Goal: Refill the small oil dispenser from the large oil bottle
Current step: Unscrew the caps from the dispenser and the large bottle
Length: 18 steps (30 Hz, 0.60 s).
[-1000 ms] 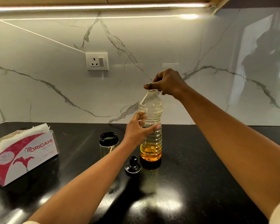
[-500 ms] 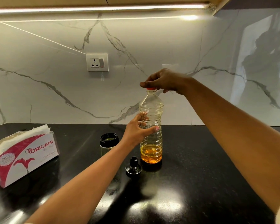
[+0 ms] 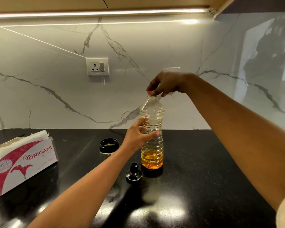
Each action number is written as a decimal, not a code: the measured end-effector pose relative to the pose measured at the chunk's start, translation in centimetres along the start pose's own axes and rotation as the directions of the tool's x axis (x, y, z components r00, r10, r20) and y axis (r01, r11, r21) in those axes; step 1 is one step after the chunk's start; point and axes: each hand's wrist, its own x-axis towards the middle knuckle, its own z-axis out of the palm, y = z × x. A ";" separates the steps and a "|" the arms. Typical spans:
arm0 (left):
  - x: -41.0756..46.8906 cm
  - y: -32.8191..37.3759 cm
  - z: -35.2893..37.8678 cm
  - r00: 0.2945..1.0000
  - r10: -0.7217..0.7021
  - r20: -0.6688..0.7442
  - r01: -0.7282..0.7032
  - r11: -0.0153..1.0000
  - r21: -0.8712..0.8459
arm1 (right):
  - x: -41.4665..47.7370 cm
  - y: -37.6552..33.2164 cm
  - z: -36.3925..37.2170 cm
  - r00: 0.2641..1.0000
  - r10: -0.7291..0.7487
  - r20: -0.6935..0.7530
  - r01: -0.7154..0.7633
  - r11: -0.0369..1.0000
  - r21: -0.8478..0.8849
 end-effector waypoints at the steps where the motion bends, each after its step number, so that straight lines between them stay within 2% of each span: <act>1: 0.0 0.0 0.0 1.000 -0.001 0.000 0.001 1.000 -0.003 | -0.2 -0.1 -0.1 1.000 0.003 0.030 -0.004 1.000 0.012; 3: -0.1 0.1 0.0 1.000 -0.001 -0.001 0.001 1.000 -0.002 | -0.5 0.0 -0.3 0.999 -0.004 0.045 0.003 0.999 0.032; 5: -0.1 0.1 0.1 1.000 -0.002 -0.002 0.002 1.000 -0.006 | -0.4 0.2 -0.4 0.998 -0.010 -0.058 0.012 1.000 0.025; 8: -0.1 0.1 0.1 1.000 -0.004 -0.006 0.003 1.000 -0.008 | 0.2 0.1 0.5 0.952 -0.010 -0.306 -0.069 0.967 -0.244; 10: -0.1 0.2 0.1 1.000 -0.016 -0.005 0.016 1.000 -0.008 | 0.6 0.0 1.2 0.918 -0.009 -0.397 -0.125 0.943 -0.309; 12: 0.0 0.3 0.2 1.000 -0.025 -0.002 0.025 1.000 -0.006 | 0.6 -0.2 1.0 0.940 0.012 -0.341 -0.107 0.960 -0.260; 16: -0.1 0.4 0.1 0.999 -0.034 0.001 0.034 0.999 0.002 | 0.0 -0.9 -0.8 0.997 0.080 0.002 -0.080 0.996 -0.026; 18: -0.2 0.3 0.0 0.999 -0.036 0.000 0.036 0.999 -0.004 | -0.3 -0.8 -1.5 0.992 0.094 0.090 -0.098 0.994 0.043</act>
